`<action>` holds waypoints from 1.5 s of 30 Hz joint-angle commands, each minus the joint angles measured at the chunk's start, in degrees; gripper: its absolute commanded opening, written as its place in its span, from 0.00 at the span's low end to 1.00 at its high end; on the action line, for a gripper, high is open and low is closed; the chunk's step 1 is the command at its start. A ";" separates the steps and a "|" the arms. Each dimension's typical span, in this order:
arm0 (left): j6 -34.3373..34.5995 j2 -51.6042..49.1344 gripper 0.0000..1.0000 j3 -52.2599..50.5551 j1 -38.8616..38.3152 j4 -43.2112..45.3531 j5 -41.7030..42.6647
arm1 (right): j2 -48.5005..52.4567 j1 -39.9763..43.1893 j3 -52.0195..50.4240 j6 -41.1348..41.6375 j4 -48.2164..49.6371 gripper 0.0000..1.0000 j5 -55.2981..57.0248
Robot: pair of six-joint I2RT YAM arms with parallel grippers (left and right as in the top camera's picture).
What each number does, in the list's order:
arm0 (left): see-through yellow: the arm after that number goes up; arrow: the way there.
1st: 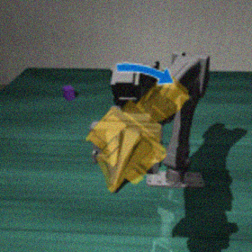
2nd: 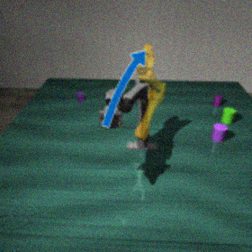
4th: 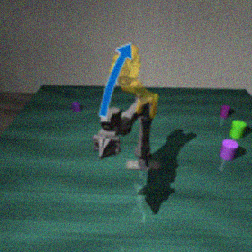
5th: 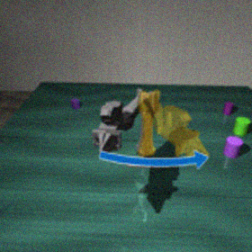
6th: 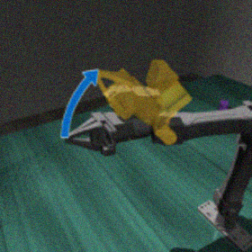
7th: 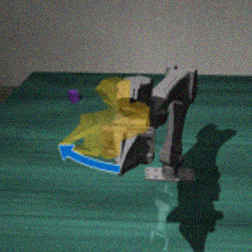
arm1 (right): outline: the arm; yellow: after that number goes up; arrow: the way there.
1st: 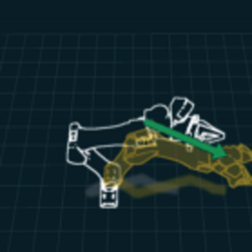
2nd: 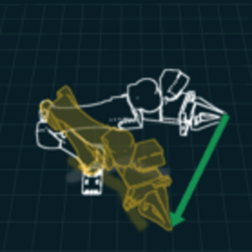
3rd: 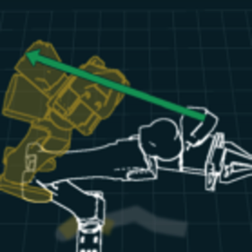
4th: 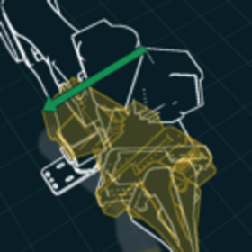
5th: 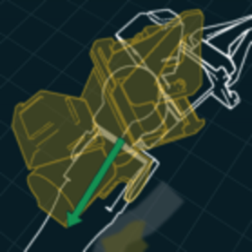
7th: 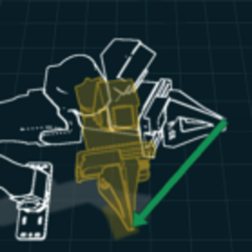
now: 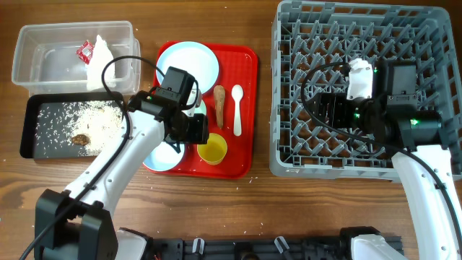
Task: Sort waste into correct bins and load items into the dishwasher rack
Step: 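Set the blue bowl back on the red tray, grasp yellow cup, then hand the yellow cup from left gripper to right gripper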
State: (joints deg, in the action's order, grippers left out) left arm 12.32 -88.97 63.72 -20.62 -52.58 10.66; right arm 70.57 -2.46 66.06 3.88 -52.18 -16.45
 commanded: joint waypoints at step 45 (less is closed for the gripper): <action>14.95 -1.27 0.04 -7.45 15.61 26.40 77.22 | 0.61 -8.59 -13.07 -0.31 35.41 0.91 -47.41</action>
State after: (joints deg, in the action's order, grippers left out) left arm 20.80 -90.06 55.77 -5.50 -28.73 85.58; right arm 70.76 -7.94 53.39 0.67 -20.08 -65.80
